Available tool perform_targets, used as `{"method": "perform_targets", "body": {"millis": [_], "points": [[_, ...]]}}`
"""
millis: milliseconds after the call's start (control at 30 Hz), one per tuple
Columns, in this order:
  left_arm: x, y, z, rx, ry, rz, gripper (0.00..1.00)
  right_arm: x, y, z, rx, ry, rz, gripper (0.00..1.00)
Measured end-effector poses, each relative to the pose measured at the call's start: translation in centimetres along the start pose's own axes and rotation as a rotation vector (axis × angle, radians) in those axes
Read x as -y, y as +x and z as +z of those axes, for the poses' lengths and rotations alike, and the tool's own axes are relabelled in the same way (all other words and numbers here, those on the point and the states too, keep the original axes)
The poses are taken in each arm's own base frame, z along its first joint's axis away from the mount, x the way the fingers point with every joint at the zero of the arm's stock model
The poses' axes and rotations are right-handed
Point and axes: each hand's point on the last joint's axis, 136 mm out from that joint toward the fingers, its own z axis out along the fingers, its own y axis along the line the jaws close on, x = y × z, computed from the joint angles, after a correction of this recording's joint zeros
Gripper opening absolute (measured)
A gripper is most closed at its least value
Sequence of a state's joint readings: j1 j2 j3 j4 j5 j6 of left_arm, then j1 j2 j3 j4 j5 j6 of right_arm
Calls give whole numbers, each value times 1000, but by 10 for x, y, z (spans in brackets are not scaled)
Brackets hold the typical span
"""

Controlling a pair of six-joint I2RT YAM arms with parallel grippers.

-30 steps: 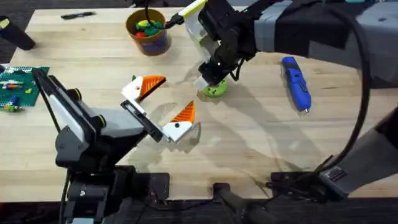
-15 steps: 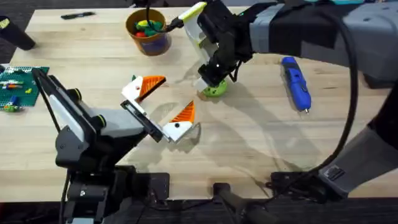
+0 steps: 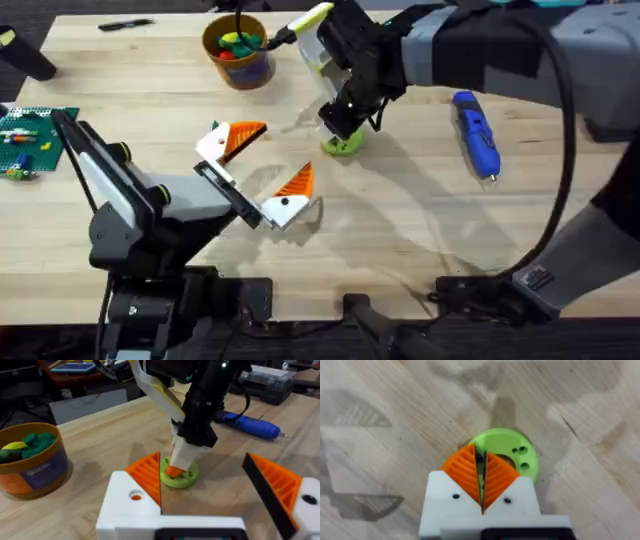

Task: Pick up the gripper from the table and insert it into the empty holder that is missing its gripper. Then pick up a screw, insert it into the mounting hole, and use the screwdriver to tighten it. Finally, clean up the table by picking up the vegetable and placing it into the bucket.

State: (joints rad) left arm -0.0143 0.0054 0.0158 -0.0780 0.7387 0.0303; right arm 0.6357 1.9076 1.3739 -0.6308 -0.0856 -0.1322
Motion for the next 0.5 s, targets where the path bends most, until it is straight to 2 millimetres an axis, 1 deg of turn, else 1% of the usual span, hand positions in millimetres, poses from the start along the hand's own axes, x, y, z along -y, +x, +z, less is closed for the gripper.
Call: {"method": "perform_targets", "body": {"millis": [300, 500], "points": [[0, 0, 0, 0, 0, 0, 985, 0, 1, 0, -3, 3, 0, 5], [0, 0, 0, 0, 0, 0, 985, -1, 3, -9, -35, -1, 4, 5]]}}
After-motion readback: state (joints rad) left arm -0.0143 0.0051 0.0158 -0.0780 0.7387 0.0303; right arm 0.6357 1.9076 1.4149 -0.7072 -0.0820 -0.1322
